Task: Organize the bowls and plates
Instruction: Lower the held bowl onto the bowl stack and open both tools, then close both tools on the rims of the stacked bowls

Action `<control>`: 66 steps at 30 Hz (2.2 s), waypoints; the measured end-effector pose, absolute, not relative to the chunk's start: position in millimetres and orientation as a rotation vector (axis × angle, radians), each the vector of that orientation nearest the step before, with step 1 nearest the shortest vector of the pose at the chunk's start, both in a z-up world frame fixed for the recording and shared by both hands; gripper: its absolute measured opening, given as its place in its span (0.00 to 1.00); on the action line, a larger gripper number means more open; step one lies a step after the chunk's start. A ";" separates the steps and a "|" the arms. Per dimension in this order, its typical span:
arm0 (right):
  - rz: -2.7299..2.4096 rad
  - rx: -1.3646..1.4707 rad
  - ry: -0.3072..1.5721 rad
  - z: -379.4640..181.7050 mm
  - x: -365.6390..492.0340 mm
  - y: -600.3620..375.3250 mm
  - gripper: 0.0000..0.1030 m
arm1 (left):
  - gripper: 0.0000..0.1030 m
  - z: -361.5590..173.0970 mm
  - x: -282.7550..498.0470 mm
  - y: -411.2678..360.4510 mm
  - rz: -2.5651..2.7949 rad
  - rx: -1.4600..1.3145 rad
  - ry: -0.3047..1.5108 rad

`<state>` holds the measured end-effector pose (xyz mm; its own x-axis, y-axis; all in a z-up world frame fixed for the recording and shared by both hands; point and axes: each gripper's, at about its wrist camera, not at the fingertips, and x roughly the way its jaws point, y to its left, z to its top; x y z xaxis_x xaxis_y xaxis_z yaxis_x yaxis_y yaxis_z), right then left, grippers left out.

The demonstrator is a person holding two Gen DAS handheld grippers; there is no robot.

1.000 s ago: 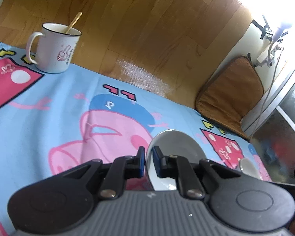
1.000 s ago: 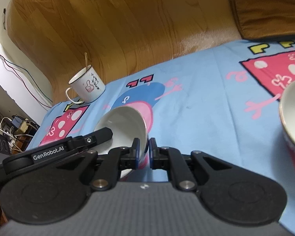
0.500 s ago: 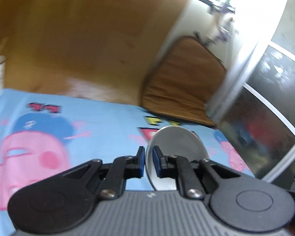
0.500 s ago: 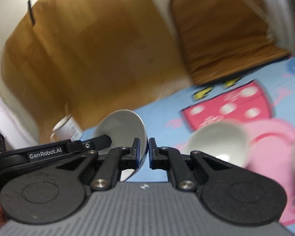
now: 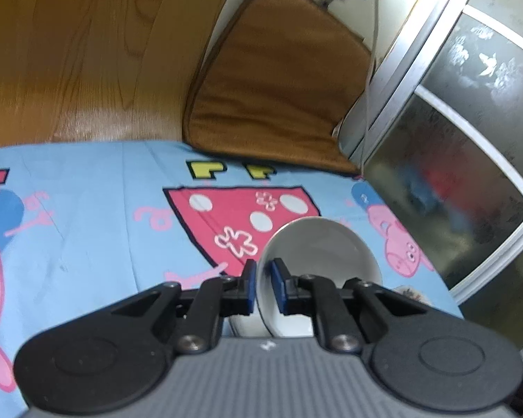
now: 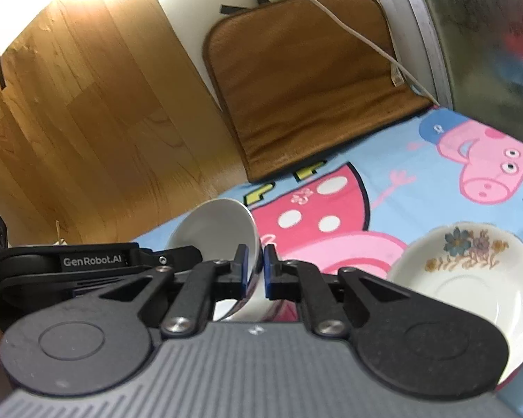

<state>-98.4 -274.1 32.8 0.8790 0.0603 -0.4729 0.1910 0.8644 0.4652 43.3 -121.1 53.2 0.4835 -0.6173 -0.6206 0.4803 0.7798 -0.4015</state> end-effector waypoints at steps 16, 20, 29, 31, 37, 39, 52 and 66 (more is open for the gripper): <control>-0.102 0.523 0.408 37.0 -114.1 -274.4 0.33 | 0.31 58.0 35.8 -113.1 -0.610 -0.128 0.780; -0.106 0.527 0.389 41.7 -119.9 -273.1 0.33 | 0.31 59.5 31.5 -103.5 -0.599 -0.135 0.769; -0.093 0.565 0.381 38.2 -146.6 -259.6 0.34 | 0.37 63.1 -6.1 -87.2 -0.506 0.031 0.633; -0.085 0.568 0.401 34.8 -154.1 -253.2 0.34 | 0.37 62.0 -15.5 -85.9 -0.505 0.067 0.614; -0.104 0.541 0.419 34.0 -172.7 -241.5 0.35 | 0.39 63.8 -32.7 -88.3 -0.558 0.146 0.579; -0.119 0.535 0.417 33.6 -178.7 -238.9 0.35 | 0.40 64.4 -36.8 -89.4 -0.574 0.167 0.566; -0.120 0.542 0.457 26.1 -173.8 -234.9 0.38 | 0.42 51.0 -32.8 -76.3 -0.560 0.121 0.620; -0.120 0.591 0.467 17.4 -173.0 -247.6 0.38 | 0.45 42.8 -28.4 -88.2 -0.511 0.172 0.640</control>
